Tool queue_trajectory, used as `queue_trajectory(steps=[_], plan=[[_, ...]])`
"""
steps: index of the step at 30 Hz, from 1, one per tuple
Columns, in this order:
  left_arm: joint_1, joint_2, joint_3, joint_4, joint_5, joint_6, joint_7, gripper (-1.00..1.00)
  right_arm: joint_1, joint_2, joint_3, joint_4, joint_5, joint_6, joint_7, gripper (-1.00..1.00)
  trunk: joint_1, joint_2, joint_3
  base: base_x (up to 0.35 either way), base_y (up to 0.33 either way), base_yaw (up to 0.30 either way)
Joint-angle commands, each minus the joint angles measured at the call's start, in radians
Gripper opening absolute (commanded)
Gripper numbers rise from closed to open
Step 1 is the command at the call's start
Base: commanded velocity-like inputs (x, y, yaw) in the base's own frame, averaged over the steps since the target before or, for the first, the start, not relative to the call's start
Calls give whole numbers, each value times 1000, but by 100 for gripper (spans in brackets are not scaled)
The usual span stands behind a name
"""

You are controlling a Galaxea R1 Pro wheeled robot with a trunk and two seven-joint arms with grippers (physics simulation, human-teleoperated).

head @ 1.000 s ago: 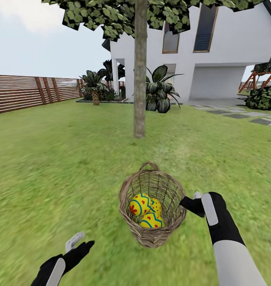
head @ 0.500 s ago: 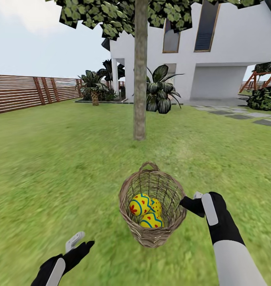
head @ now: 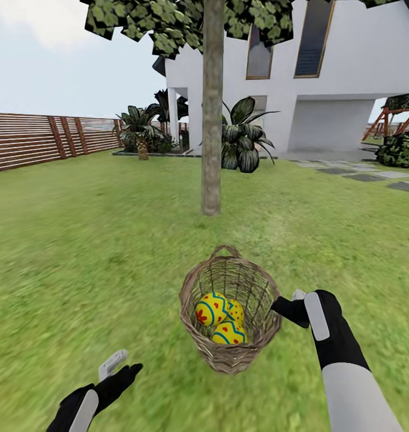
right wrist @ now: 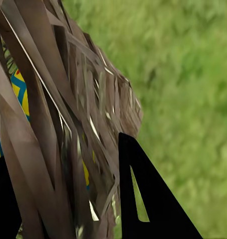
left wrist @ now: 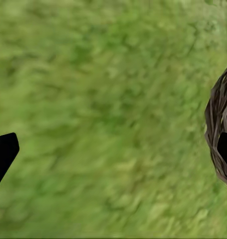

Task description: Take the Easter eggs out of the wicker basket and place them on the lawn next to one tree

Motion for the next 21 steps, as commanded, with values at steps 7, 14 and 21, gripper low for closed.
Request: queue_trajectory(steps=[7,14,21], plan=[[-1,-1,5,-1,2,7,-4,100,-1,-3,-2,-1,-28,2,-6,-100,0,0,-1,332,0,0],[-1,-1,5,-1,2,7,-4,100,-1,-1,-2,-1,-28,2,-5,-100,0,0,-1,332,0,0],[0,-1,5,-1,2,8,-4,100,-1,0,-2,-1,-28,2,-5,-100,0,0,-1,332,0,0]])
